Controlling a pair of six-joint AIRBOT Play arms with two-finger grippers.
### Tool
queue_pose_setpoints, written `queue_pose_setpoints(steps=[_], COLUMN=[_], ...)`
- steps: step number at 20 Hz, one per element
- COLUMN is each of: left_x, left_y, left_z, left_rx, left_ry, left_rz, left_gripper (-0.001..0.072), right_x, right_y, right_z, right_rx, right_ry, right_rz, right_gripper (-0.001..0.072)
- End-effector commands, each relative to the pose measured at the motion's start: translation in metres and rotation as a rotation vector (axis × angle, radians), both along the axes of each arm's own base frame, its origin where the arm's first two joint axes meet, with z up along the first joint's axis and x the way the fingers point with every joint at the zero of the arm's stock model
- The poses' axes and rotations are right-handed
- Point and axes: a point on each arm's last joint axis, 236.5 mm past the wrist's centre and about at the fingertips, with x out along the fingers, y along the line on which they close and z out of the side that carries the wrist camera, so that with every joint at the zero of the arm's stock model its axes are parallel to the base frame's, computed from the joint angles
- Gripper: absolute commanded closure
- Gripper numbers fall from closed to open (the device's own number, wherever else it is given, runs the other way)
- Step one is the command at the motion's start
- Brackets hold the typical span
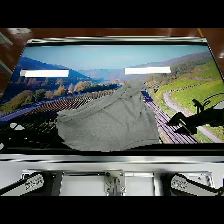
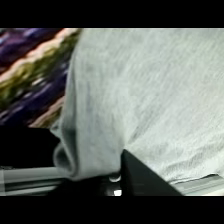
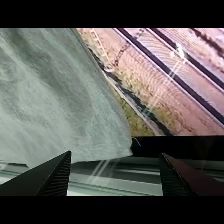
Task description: Fold the shirts.
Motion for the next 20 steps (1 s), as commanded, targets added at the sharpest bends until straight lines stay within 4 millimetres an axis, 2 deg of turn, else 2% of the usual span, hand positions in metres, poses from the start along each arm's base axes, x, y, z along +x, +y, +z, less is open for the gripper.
queue_pose_setpoints(steps=[1, 4, 6, 8, 11, 13, 15, 16, 17, 18, 19, 20], left_x=[-0.001, -0.002, -0.002, 0.000, 0.008, 0.022, 0.047, 0.064, 0.082, 0.098, 0.111, 0.118], left_y=[-0.005, -0.007, -0.008, -0.008, -0.005, 0.000, 0.009, 0.015, 0.022, 0.027, 0.030, 0.027], left_z=[0.000, 0.003, 0.008, 0.014, 0.025, 0.041, 0.074, 0.102, 0.138, 0.183, 0.237, 0.308], left_rx=[-0.019, -0.025, -0.026, -0.021, -0.003, 0.020, 0.064, 0.098, 0.142, 0.188, 0.238, 0.291], left_ry=[0.006, -0.006, -0.016, -0.038, -0.088, -0.150, -0.266, -0.355, -0.464, -0.587, -0.730, -0.918], left_rz=[-0.007, -0.028, -0.034, -0.039, -0.041, -0.045, -0.052, -0.059, -0.064, -0.067, -0.068, -0.084], left_gripper=[0.0670, 0.0671, 0.0671, 0.0671, 0.0671, 0.0671, 0.0672, 0.0672, 0.0672, 0.0672, 0.0672, 0.0672], right_x=[-0.025, -0.042, -0.040, -0.027, -0.010, -0.001, 0.022, 0.037, 0.054, 0.071, 0.088, 0.100], right_y=[0.014, 0.037, 0.047, 0.059, 0.077, 0.086, 0.095, 0.098, 0.097, 0.095, 0.093, 0.089], right_z=[-0.023, -0.044, -0.060, -0.066, -0.061, -0.053, -0.022, 0.003, 0.036, 0.076, 0.131, 0.197], right_rx=[0.030, 0.030, -0.014, -0.015, 0.024, 0.065, 0.109, 0.116, 0.102, 0.079, 0.047, -0.013], right_ry=[0.059, 0.074, 0.052, 0.008, -0.040, -0.069, -0.230, -0.345, -0.465, -0.591, -0.753, -0.937], right_rz=[0.007, 0.080, 0.081, 0.045, 0.006, -0.017, 0.018, 0.051, 0.070, 0.084, 0.103, 0.119], right_gripper=[0.0039, 0.0039, 0.0040, 0.0046, 0.0331, 0.0657, 0.0654, 0.0655, 0.0654, 0.0655, 0.0655, 0.0654])
